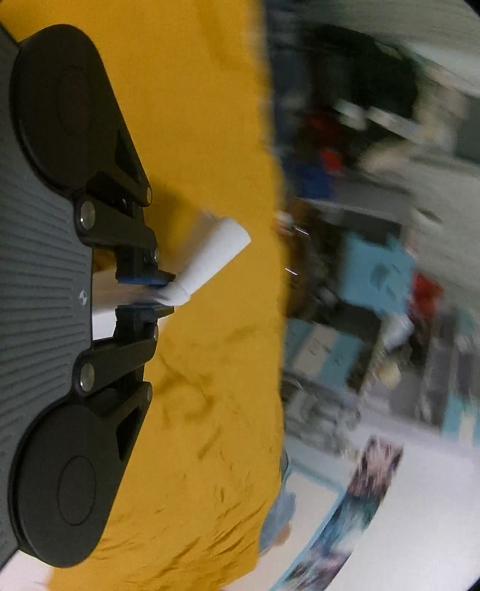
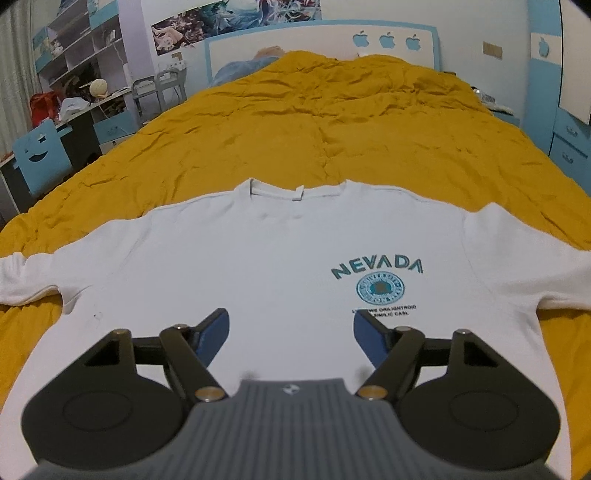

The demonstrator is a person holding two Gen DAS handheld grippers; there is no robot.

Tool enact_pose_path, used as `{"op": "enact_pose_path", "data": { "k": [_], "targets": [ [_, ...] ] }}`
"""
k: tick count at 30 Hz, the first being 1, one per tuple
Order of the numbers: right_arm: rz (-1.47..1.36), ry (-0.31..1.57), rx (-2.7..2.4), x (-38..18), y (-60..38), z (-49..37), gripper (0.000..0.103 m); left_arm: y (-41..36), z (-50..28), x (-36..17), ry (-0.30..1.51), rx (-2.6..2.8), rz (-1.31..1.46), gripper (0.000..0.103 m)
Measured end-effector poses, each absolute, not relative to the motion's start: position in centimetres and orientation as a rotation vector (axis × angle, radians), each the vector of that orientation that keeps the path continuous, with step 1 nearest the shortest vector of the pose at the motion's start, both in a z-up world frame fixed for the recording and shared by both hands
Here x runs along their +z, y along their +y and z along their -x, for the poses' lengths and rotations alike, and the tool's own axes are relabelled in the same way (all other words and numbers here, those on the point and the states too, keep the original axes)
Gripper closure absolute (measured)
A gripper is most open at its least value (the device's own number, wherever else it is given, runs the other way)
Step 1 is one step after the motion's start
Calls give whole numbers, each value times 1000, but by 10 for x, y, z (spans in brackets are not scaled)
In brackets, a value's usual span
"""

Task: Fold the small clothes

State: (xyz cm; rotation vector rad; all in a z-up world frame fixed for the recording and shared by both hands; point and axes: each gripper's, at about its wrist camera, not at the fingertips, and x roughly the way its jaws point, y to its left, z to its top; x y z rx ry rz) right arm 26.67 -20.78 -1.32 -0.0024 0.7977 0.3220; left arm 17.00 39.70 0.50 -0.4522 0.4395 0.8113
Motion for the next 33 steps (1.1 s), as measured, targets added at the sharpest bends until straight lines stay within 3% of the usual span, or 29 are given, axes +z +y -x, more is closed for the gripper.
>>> {"op": "enact_pose_path", "data": {
  "k": [7, 12, 18, 26, 29, 33],
  "targets": [
    [-8, 839, 311, -10, -227, -270, 49, 263, -212, 96, 388, 540, 171, 94],
    [-59, 861, 298, -9, -246, -279, 72, 151, -233, 113, 359, 317, 59, 94],
    [-101, 843, 309, -7, -267, -274, 74, 42, -262, 83, 435, 100, -4, 94],
    [-166, 892, 284, -23, -293, -265, 74, -40, -279, -25, 725, -61, -148, 93],
    [-189, 904, 280, -29, -298, -262, 74, -37, -268, -42, 815, -124, -93, 80],
    [-221, 910, 297, -31, -295, -263, 73, -18, -263, -43, 893, -324, 83, 46]
  ]
}}
